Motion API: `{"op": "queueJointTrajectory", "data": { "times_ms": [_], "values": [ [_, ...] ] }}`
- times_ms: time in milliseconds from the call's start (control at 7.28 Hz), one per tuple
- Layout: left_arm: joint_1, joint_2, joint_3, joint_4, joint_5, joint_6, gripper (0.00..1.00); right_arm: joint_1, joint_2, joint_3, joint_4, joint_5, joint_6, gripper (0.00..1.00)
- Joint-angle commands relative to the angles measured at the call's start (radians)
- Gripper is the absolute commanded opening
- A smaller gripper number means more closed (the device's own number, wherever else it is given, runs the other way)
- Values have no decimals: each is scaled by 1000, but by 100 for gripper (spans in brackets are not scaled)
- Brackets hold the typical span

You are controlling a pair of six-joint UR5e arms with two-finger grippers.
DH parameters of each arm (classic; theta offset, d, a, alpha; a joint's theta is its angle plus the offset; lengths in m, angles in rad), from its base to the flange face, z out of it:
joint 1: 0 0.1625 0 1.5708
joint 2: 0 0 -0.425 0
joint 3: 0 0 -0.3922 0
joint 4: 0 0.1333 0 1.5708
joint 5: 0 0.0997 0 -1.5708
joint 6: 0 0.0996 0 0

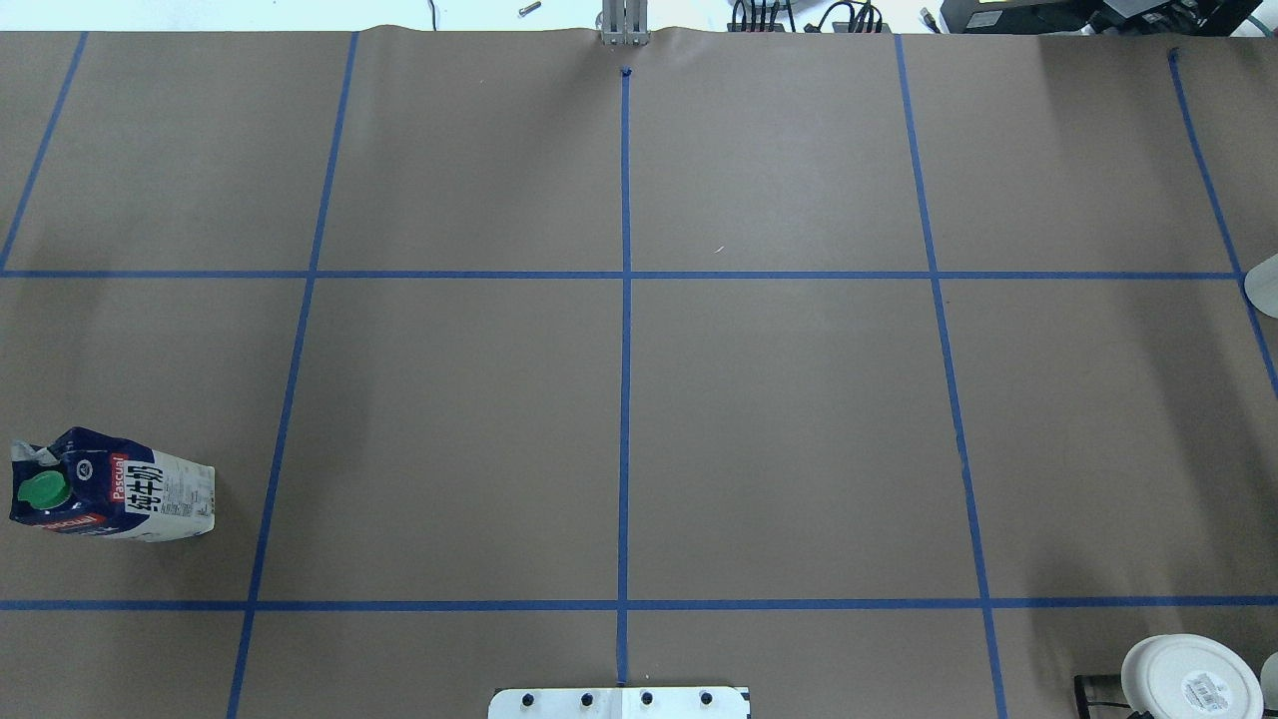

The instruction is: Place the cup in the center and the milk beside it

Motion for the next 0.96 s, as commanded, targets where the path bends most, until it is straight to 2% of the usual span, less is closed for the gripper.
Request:
{"op": "queueJointTrajectory", "data": {
  "times_ms": [0,137,412,550,687,824],
  "values": [
    [-2,-11,-26,-1,2,-2,99,0,-4,-3,192,-3,7,100],
    [-2,-26,-25,0,9,-5,99,0,-7,-21,260,-1,12,100],
    [-2,-76,-28,-3,6,-8,99,0,0,-24,286,6,59,100],
    [-2,-115,-16,-48,8,-5,99,0,-10,-21,301,-1,69,100],
    [-3,-109,18,-146,8,-11,99,0,-12,-26,322,-23,49,100],
    [-3,-95,27,-182,5,-9,99,-3,-38,-32,360,-23,35,100]
  ]
}}
